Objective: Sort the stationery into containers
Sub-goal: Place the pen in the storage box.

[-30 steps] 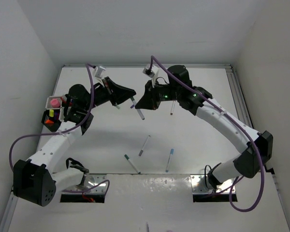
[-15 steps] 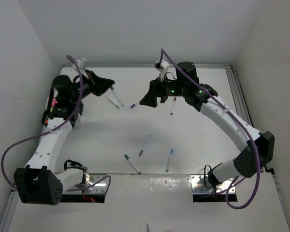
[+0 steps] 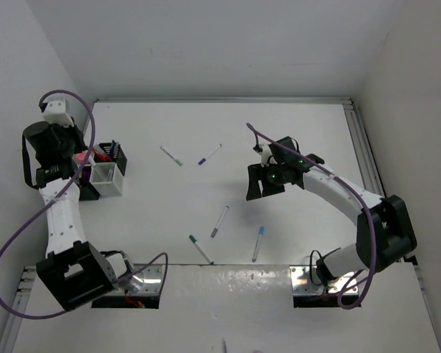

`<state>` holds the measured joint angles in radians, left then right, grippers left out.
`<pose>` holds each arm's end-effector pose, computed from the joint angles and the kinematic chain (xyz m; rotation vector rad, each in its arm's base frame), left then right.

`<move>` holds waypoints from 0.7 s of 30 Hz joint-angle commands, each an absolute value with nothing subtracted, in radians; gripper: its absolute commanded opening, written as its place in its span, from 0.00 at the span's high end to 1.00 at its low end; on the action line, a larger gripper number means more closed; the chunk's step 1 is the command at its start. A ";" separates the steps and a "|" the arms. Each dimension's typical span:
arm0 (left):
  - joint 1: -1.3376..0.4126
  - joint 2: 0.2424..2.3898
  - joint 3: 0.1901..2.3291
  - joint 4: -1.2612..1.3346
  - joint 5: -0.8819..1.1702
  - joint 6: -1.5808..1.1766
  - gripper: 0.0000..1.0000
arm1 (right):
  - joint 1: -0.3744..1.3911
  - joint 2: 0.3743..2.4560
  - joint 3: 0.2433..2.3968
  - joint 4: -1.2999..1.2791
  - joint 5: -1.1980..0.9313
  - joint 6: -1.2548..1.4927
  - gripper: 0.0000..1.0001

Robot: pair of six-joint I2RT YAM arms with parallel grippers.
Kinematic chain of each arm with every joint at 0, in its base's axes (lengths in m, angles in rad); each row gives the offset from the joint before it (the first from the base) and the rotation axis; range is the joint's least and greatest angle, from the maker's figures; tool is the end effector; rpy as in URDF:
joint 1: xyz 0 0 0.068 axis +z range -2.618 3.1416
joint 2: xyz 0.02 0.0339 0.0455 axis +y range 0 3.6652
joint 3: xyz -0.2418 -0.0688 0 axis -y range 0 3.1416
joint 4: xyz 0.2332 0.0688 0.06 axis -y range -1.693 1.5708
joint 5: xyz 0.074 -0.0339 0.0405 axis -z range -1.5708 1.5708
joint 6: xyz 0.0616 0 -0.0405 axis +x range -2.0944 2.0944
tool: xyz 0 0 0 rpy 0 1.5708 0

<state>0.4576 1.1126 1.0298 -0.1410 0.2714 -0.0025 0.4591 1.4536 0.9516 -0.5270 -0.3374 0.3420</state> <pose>0.2589 0.1091 0.3413 -0.2166 1.7739 0.0835 0.2538 0.1482 0.1808 -0.2838 2.6723 0.7117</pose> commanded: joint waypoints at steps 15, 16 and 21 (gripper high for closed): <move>0.548 1.219 0.858 0.101 0.471 0.014 0.99 | 0.433 1.473 0.835 -0.446 -0.244 0.652 0.37; 0.546 1.223 0.841 0.113 0.477 0.014 0.97 | 0.437 1.473 0.827 -0.446 -0.244 0.664 0.37; 0.545 1.249 0.842 0.124 0.520 0.009 0.43 | 0.446 1.473 0.773 -0.440 -0.244 0.722 0.37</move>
